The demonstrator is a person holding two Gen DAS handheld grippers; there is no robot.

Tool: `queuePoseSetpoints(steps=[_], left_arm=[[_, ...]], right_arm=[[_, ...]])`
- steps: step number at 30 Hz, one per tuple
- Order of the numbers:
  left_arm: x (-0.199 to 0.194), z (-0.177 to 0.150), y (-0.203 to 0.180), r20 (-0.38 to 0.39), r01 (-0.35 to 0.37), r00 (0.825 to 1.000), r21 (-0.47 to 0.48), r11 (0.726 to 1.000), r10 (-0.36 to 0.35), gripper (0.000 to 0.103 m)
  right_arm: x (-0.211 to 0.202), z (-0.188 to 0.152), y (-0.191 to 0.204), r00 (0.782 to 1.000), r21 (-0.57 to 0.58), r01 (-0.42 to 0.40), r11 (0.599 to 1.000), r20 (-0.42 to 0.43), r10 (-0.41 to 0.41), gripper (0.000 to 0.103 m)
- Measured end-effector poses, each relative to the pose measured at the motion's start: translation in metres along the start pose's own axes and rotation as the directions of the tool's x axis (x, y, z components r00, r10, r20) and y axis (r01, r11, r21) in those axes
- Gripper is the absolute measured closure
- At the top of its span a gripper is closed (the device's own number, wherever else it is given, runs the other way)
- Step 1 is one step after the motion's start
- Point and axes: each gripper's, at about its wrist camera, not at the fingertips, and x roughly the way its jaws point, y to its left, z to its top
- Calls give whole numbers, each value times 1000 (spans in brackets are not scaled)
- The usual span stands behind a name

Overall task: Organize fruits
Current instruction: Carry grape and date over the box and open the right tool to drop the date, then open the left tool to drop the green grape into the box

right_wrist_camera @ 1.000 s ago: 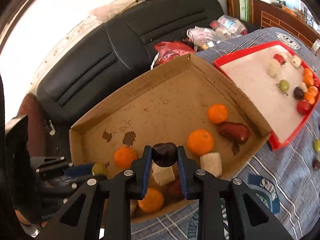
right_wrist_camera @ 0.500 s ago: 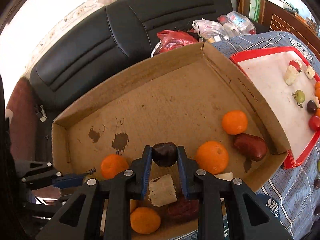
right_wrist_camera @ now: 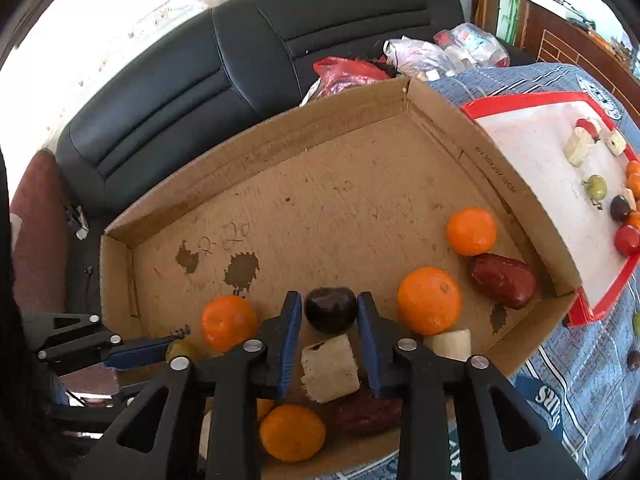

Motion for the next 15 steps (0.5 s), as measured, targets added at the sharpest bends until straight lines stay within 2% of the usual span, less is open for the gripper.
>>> queuePoseSetpoints(steps=[6, 7, 9, 10, 13, 15], left_arm=[[-7, 0, -5, 23, -19, 1000, 15, 1000, 19, 80], [-8, 1, -6, 31, -23, 999, 19, 1000, 22, 76], [-15, 2, -10, 64, -44, 997, 24, 999, 42, 48], [-19, 2, -10, 78, -47, 996, 22, 999, 45, 45], [-23, 7, -11, 81, -49, 996, 16, 999, 48, 43], [-25, 10, -13, 83, -86, 993, 16, 996, 85, 39]], right_arm=[[-29, -12, -4, 998, 35, -2, 999, 64, 0, 60], [-36, -15, -7, 997, 49, -1, 999, 77, -3, 58], [-47, -22, -10, 995, 78, -2, 997, 98, -6, 55], [-52, -24, -14, 994, 92, -4, 996, 110, -6, 55], [-66, -35, -18, 991, 121, -7, 993, 131, -9, 45], [-77, -43, -20, 989, 135, -1, 991, 149, -19, 37]])
